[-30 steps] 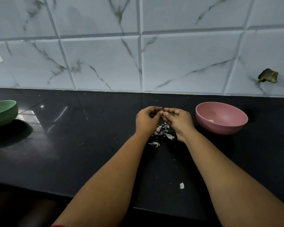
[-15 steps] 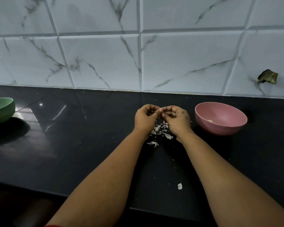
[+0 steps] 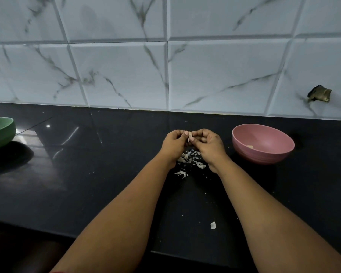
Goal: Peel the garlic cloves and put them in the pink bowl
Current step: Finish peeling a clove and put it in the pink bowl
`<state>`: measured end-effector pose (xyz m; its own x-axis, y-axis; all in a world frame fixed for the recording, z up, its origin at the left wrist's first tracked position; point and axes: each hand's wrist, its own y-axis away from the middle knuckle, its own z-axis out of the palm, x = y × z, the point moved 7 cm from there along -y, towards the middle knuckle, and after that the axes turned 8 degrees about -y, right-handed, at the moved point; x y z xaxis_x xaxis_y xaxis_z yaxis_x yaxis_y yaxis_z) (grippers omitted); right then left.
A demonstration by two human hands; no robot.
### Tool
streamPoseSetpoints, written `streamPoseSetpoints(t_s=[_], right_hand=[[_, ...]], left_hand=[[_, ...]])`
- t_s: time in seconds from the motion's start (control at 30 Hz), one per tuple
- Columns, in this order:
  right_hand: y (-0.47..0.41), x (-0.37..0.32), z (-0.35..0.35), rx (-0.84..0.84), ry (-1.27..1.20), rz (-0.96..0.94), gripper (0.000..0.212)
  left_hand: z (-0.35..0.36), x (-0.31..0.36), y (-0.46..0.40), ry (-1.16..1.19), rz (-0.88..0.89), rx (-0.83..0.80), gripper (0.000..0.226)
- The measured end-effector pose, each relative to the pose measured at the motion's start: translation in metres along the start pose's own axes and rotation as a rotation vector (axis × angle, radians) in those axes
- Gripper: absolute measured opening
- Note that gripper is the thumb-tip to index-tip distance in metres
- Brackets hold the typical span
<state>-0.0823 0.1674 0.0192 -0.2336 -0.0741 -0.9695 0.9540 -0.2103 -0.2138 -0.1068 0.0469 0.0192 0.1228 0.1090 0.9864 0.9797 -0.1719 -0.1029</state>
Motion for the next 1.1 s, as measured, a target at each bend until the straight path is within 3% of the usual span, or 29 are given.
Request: streamPoseSetpoints(t_s=[0.23, 0.37, 0.6, 0.83, 1.03, 1.1], right_hand=[[0.003, 0.000, 0.006, -0.052, -0.187, 0.065, 0.027], [0.005, -0.003, 0.012, -0.080, -0.217, 0.070, 0.025], [0.006, -0.003, 0.011, -0.025, -0.211, 0.060, 0.017], [-0.002, -0.007, -0.009, 0.163, -0.164, -0.025, 0.016], [-0.004, 0.002, -0.021, 0.204, -0.125, 0.014, 0.016], [-0.005, 0.001, -0.021, 0.204, -0.128, 0.017, 0.014]], left_hand=[[0.001, -0.002, 0.006, 0.050, -0.114, 0.004, 0.023], [0.000, -0.001, 0.007, 0.030, -0.125, 0.033, 0.020], [-0.011, 0.008, 0.006, -0.352, 0.008, 0.141, 0.037], [-0.023, 0.008, 0.004, -0.365, -0.025, 0.221, 0.035], [-0.023, 0.000, -0.001, -0.777, -0.015, 0.114, 0.037], [-0.020, -0.003, -0.002, -0.852, 0.005, 0.066, 0.025]])
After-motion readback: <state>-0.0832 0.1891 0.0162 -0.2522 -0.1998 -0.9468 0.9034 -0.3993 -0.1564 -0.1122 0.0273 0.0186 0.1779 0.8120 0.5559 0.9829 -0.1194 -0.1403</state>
